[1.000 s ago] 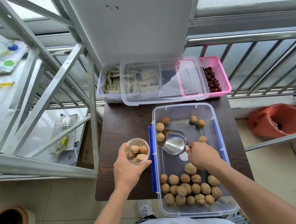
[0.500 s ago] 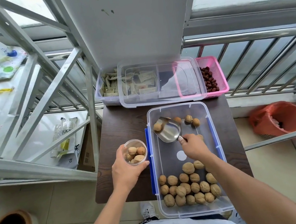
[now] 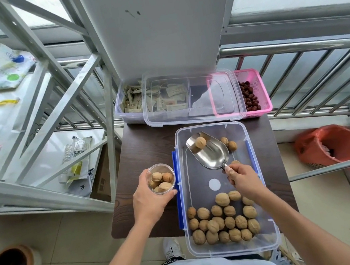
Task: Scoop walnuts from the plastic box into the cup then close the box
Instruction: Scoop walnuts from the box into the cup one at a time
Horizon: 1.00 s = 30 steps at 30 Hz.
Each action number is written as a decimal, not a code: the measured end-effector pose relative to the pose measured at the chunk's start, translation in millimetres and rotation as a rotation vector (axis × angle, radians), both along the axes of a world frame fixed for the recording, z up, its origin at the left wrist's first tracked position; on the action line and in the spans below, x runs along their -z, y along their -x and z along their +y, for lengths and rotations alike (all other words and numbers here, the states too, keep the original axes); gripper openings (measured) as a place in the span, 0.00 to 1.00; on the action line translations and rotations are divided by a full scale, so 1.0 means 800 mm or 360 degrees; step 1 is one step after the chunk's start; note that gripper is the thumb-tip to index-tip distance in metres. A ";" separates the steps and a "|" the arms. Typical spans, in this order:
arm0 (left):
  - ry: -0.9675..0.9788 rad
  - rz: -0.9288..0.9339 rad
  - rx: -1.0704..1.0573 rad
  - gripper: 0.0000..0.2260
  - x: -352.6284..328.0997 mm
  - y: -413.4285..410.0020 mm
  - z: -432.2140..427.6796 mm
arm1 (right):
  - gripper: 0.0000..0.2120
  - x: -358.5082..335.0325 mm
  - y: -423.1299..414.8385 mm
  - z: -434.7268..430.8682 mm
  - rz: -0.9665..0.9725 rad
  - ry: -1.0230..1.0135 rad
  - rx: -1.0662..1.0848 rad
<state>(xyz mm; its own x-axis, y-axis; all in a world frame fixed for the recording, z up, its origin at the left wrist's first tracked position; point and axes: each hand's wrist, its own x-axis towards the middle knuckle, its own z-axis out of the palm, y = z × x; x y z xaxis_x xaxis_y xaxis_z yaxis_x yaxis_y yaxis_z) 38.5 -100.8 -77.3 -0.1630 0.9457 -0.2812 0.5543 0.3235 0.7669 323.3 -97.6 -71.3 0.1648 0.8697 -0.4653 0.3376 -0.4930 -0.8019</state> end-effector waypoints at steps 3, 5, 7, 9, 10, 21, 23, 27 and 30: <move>0.0005 0.0023 0.0007 0.41 0.000 0.000 0.000 | 0.18 -0.038 -0.013 -0.004 -0.0197 0.0042 -0.0281; 0.0012 0.0019 0.0003 0.40 -0.002 -0.001 -0.001 | 0.18 -0.069 -0.018 -0.007 -0.0266 0.0100 -0.0441; 0.0021 0.0021 -0.0003 0.39 -0.003 -0.002 -0.001 | 0.18 -0.097 -0.018 -0.008 -0.0340 0.0145 -0.0573; 0.0012 0.0018 0.0009 0.36 -0.007 -0.004 -0.001 | 0.20 -0.125 -0.010 -0.007 -0.0433 0.0173 -0.0729; 0.0007 0.0023 0.0023 0.35 -0.008 -0.005 -0.002 | 0.21 -0.137 -0.003 -0.005 -0.0487 0.0178 -0.0814; -0.0073 -0.0056 0.0006 0.39 -0.012 0.000 -0.006 | 0.24 -0.214 0.052 -0.003 -0.1028 0.0073 -0.1028; -0.0086 -0.0077 0.0004 0.39 -0.010 0.001 -0.007 | 0.23 -0.220 0.049 -0.004 -0.1042 0.0077 -0.1029; -0.0180 -0.0041 0.0093 0.34 -0.018 0.000 -0.011 | 0.21 -0.228 0.034 -0.003 -0.0978 0.0083 -0.0960; -0.0236 -0.0099 -0.0070 0.35 -0.018 0.001 -0.009 | 0.21 -0.219 0.018 -0.001 -0.0967 0.0123 -0.0854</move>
